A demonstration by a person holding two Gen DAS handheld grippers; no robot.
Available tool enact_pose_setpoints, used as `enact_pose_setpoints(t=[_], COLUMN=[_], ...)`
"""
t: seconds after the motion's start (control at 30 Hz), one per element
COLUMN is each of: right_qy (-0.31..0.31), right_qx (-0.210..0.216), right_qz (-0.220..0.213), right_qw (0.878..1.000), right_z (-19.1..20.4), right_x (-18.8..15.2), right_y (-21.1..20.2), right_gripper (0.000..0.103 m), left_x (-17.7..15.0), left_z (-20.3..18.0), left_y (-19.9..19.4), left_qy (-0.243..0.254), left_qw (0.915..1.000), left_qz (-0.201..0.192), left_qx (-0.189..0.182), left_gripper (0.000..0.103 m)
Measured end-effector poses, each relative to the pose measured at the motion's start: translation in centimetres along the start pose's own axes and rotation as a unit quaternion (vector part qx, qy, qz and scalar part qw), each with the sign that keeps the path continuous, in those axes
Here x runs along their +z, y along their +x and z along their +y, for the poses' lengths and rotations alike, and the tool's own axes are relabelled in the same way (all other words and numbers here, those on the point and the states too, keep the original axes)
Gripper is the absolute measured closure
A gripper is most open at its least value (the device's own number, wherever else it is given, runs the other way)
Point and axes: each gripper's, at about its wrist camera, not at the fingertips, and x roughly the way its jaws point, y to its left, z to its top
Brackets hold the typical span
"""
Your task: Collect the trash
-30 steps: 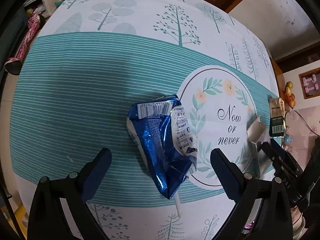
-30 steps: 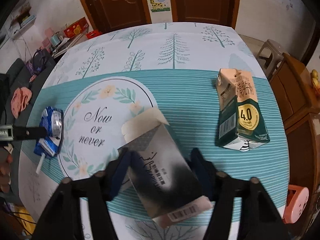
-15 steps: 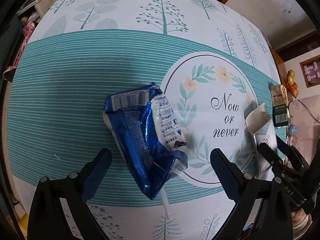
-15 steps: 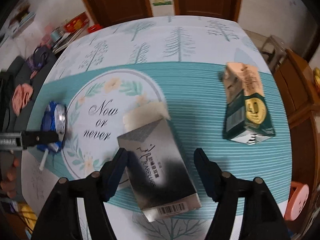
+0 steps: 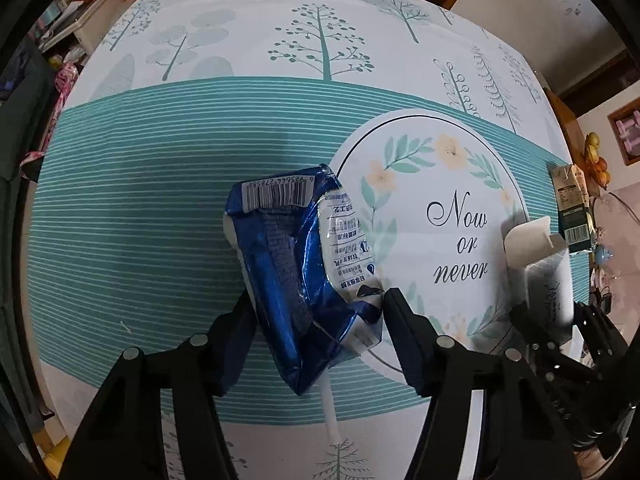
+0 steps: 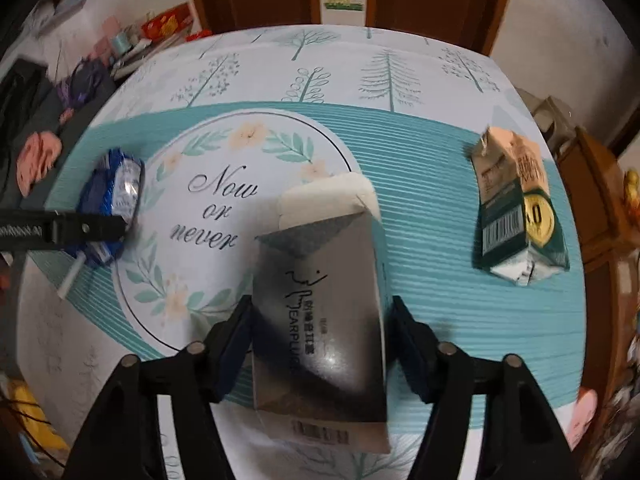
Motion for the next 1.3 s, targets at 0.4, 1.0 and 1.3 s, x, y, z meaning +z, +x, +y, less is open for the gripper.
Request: enact_pose_setpoints(t=[0.4,1.0,1.3], right_qy=[0.123,0.194,0.201], right_qx=[0.051,0.097,0.096], right_qz=[-0.02,-0.054,-0.051], right_qw=[0.991,0.975,0.974], right_z=[-2.2,-4.3,-4.8], right_x=[-5.8,-13.1,-15.0], right_y=[-3.4,-9.1,-9.3], right_gripper=[0.049,0.049,0.049], left_x=[-4.2,-12.9,-14.3], left_z=[-3.7,-10.4,-9.7], left_y=[-4.0,-8.4,-6.5], left_qy=[0.068,0.116,0.103], left_qw=[0.9972,0.9924,0.9945], left_qz=[-0.031,-0.032,-0.01], left_qx=[0.003,-0.025,-0.017], left_gripper=[0.049,0.101,0.101])
